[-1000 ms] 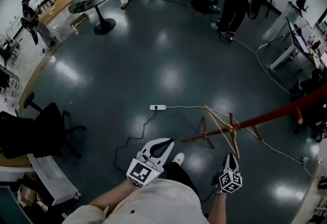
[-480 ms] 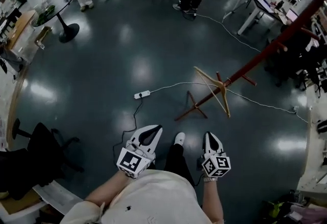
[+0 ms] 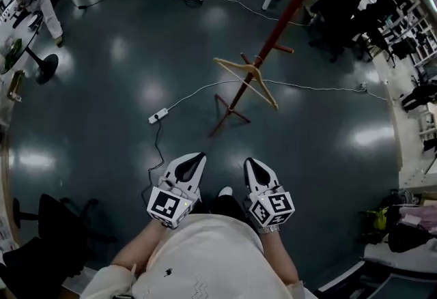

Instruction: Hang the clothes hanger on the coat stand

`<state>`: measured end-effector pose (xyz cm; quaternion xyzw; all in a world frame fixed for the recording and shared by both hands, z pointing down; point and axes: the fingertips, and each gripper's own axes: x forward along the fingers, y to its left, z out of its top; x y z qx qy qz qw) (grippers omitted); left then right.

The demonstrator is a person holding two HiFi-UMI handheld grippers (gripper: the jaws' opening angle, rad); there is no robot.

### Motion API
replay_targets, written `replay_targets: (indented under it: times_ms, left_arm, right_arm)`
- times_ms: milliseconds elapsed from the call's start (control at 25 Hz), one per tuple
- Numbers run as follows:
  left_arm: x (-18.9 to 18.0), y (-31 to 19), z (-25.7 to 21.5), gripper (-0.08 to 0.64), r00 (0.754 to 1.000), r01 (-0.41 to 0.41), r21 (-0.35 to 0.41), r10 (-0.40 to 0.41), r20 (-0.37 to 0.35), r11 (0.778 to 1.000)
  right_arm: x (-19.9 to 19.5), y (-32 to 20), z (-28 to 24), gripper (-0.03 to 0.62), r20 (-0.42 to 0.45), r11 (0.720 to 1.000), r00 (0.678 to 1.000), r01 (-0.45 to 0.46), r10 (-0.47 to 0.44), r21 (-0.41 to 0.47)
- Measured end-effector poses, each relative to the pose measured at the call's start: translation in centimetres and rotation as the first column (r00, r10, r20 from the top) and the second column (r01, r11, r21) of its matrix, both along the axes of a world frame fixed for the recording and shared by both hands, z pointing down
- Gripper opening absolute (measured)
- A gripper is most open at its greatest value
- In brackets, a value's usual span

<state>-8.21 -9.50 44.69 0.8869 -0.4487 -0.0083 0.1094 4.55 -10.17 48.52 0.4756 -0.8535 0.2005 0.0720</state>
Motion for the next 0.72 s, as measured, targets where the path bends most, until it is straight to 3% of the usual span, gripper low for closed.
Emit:
replay_targets:
  times_ms: [320,720]
  left_arm:
    - [6.1,3.8,-1.1,0.012,0.998,-0.052,0.039,0.051,0.025,0.998]
    - [12.7,11.7,-1.7,0.012,0.998,-0.029,0.038,0.027,0.057,0.999]
  right_arm:
    - [4.7,4.3,-1.9,0.018,0.049,0.997,0.996,-0.074,0.073,0.027]
    - [9.5,11.7,-5.4,0.018,0.049,0.989,0.999,-0.032,0.025,0.145]
